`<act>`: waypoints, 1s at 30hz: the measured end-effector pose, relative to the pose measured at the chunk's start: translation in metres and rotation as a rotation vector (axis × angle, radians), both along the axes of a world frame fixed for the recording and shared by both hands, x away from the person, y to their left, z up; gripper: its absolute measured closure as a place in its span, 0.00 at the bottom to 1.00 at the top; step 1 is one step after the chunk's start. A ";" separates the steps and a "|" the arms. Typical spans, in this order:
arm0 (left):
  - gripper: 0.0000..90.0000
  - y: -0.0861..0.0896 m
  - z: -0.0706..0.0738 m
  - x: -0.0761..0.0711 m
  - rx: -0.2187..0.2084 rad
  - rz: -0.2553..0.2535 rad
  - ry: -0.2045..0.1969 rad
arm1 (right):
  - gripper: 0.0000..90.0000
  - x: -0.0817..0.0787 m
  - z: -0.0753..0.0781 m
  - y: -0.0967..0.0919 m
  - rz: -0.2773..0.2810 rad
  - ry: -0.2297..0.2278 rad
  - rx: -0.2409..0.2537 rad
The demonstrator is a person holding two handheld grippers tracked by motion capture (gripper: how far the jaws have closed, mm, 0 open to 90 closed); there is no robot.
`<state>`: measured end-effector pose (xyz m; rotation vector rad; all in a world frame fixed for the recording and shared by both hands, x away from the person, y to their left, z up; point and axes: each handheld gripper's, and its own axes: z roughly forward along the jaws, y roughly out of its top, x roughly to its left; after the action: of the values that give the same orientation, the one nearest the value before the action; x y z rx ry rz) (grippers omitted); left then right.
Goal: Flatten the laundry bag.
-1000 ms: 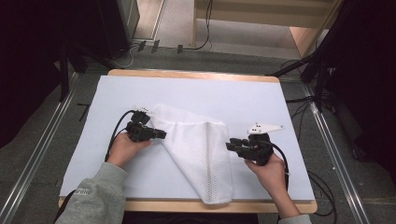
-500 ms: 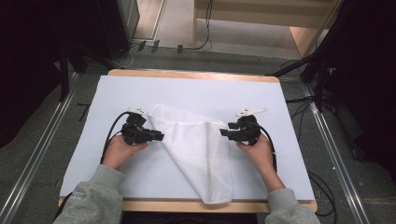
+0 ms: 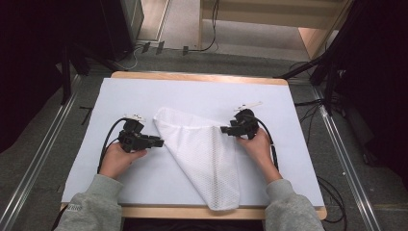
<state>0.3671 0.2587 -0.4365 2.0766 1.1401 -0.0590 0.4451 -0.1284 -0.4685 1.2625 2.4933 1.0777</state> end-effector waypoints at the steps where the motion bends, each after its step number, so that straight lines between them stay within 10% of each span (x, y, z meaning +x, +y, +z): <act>1: 0.75 0.002 0.000 -0.001 0.003 0.010 0.000 | 0.50 0.000 0.000 0.002 0.004 -0.015 -0.016; 10: 0.74 0.007 0.000 -0.003 0.000 0.024 -0.003 | 0.97 -0.004 0.002 0.011 0.023 0.002 -0.041; 30: 0.73 -0.001 -0.002 0.000 0.009 -0.002 0.002 | 0.98 0.026 0.004 -0.101 -0.228 0.049 0.055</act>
<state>0.3675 0.2580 -0.4381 2.0859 1.1407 -0.0568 0.4710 -0.2291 -0.4641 1.5615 2.2963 1.0773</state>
